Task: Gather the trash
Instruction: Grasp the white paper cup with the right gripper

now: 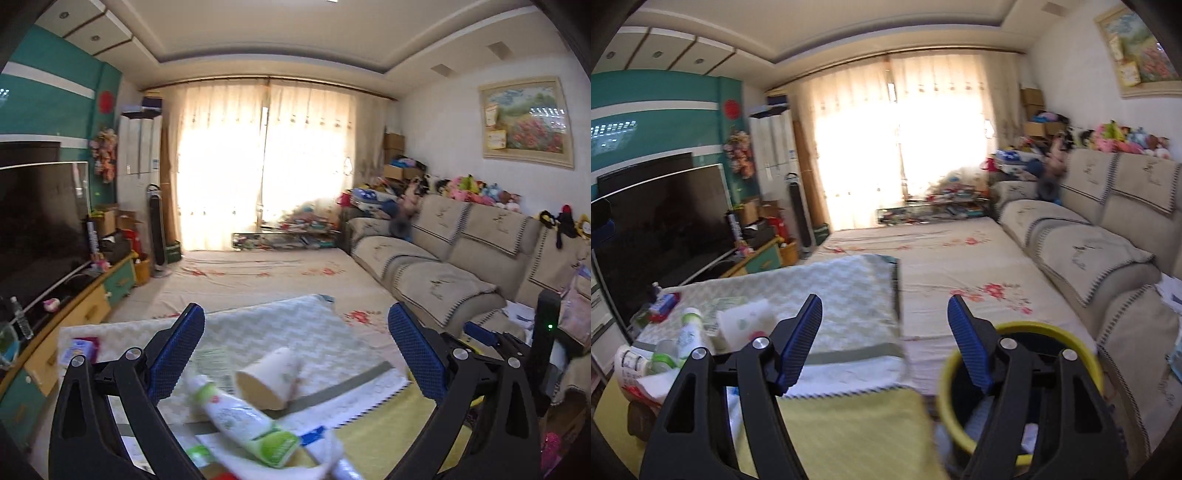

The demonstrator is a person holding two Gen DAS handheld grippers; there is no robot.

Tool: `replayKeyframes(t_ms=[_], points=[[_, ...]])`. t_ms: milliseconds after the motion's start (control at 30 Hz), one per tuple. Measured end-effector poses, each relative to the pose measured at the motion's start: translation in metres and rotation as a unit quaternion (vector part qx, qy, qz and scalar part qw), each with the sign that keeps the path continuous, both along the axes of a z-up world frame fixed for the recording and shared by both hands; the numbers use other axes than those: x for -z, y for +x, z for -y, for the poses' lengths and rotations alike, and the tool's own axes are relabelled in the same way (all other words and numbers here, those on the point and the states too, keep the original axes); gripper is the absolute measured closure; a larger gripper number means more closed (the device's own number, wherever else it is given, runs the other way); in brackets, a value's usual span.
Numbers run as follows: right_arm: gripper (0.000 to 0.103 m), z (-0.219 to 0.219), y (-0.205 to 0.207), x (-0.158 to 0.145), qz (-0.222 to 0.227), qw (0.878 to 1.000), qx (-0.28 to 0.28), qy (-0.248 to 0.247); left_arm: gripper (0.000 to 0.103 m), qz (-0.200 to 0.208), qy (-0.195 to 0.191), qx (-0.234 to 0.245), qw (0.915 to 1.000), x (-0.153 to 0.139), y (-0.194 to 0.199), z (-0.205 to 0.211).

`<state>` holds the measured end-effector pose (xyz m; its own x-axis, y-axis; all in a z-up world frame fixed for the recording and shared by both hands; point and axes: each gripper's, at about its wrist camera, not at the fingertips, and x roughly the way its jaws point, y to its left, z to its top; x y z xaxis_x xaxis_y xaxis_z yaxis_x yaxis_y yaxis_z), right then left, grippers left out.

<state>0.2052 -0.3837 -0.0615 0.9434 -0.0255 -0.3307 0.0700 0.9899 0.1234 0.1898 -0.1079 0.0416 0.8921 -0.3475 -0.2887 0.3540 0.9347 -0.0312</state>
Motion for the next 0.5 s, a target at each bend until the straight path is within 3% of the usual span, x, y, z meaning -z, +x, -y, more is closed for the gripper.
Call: replayKeyframes(t_ms=[100,233,367,500], points=[[0.036,-0.026,0.02,0.007,-0.001,1.0,-0.013,-0.015,0.005,0.015,-0.004,-0.049,0.9987,0.008,0.01,-0.051],[0.035,-0.058,0.049,0.02,-0.042,0.997,-0.066,-0.03,0.005,0.009,-0.03,-0.093,0.9952,0.027,0.034,-0.112],[0.035,-0.095,0.064,0.023,-0.075,0.985,-0.146,-0.043,0.005,0.0,-0.034,-0.131,0.9908,0.048,0.054,-0.145],[0.035,-0.132,0.079,0.022,-0.102,0.973,-0.184,-0.098,0.005,-0.007,-0.044,-0.145,0.9885,0.058,0.063,-0.153]])
